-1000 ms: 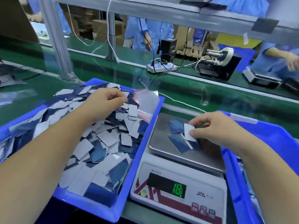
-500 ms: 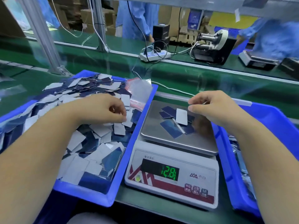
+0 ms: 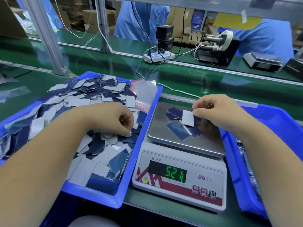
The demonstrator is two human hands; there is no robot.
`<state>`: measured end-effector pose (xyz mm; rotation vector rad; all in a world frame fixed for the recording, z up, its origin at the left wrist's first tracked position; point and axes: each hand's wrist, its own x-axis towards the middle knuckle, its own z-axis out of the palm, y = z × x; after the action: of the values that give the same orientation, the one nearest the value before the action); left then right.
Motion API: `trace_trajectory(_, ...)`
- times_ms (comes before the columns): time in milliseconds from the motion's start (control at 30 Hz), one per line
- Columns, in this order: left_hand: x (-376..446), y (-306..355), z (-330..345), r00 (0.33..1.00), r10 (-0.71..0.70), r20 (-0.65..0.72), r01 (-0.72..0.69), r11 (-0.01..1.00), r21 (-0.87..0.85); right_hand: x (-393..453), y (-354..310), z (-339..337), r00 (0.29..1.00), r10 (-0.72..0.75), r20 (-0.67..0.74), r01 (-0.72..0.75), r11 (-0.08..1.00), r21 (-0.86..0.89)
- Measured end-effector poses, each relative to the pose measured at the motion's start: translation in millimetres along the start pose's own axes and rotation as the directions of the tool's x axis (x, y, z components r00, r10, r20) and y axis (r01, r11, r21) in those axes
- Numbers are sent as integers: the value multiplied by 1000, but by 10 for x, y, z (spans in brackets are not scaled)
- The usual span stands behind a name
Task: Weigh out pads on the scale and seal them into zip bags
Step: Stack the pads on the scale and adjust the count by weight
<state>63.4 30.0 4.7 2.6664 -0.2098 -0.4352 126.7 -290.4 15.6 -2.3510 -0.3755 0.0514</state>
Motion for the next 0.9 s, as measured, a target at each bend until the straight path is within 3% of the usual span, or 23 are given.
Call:
trace_trajectory(133,-4,-18,6,1000,0,-16,-1,998,-62,6,-10,-3,999,-19,-28,18,1000,-18)
trace_trajectory(400,32,-50,-3,996,48,-80,-47,999,23,-21,-55,-11,1000,-25,9,25,998,-54)
trace_trajectory(567,95,246,-67,925,138,-355,-142,990,13,-9,-44,-20,999,33,27,-27,983,-181)
trace_trajectory(733,329,727,-41,916,323,-237,-288,942,171,-26,-71,-8,999,-5,51,22,936,-352)
trace_trajectory(900,587,988,117,876,460,-146,-418,874,246,-40,-100,19,995,-20,100,47,960,-277)
